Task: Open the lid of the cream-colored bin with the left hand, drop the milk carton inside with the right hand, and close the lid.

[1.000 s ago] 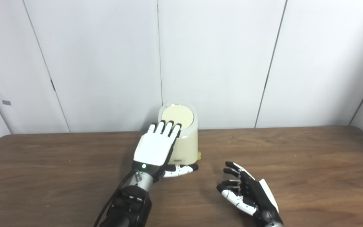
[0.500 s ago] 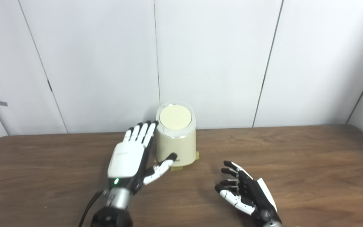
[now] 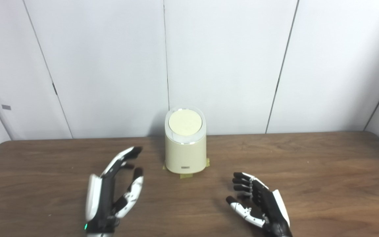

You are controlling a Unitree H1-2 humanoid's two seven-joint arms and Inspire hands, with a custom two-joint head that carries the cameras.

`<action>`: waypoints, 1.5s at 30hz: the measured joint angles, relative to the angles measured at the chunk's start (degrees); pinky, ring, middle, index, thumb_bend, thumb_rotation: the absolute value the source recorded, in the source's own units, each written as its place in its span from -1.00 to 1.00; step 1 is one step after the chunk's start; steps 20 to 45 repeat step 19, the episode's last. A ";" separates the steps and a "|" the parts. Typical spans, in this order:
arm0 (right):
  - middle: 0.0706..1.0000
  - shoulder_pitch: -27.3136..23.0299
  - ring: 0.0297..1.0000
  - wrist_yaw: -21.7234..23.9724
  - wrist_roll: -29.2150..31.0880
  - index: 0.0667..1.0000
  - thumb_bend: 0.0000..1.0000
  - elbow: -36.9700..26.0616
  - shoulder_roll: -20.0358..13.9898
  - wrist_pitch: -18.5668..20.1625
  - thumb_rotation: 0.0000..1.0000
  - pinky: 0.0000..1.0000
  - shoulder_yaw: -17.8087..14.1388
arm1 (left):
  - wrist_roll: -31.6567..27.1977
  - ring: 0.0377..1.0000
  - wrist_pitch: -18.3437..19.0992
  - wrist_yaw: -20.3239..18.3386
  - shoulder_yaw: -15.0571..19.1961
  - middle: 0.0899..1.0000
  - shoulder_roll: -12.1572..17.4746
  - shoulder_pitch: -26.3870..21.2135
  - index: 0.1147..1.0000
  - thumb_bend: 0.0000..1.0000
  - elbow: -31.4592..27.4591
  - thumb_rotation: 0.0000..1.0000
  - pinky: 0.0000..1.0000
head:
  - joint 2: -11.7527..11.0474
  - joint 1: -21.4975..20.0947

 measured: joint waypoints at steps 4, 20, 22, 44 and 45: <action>0.37 -0.39 0.33 -1.19 1.23 0.34 -0.42 0.90 0.36 -4.93 -0.72 0.18 -1.45 | -5.55 0.41 -1.64 -0.45 1.99 0.43 -0.57 0.80 0.39 -0.55 0.42 -0.35 0.25 | -0.27 0.09; 0.40 1.47 0.36 0.42 5.79 0.39 -0.45 -1.06 0.66 -3.50 -0.75 0.22 -4.22 | -17.38 0.51 3.71 -6.76 4.05 0.51 -2.93 3.16 0.45 -0.55 0.76 -0.44 0.39 | -0.44 1.66; 0.40 1.47 0.36 0.42 5.79 0.39 -0.45 -1.06 0.66 -3.50 -0.75 0.22 -4.22 | -17.38 0.51 3.71 -6.76 4.05 0.51 -2.93 3.16 0.45 -0.55 0.76 -0.44 0.39 | -0.44 1.66; 0.40 1.47 0.36 0.42 5.79 0.39 -0.45 -1.06 0.66 -3.50 -0.75 0.22 -4.22 | -17.38 0.51 3.71 -6.76 4.05 0.51 -2.93 3.16 0.45 -0.55 0.76 -0.44 0.39 | -0.44 1.66; 0.40 1.47 0.36 0.42 5.79 0.39 -0.45 -1.06 0.66 -3.50 -0.75 0.22 -4.22 | -17.38 0.51 3.71 -6.76 4.05 0.51 -2.93 3.16 0.45 -0.55 0.76 -0.44 0.39 | -0.44 1.66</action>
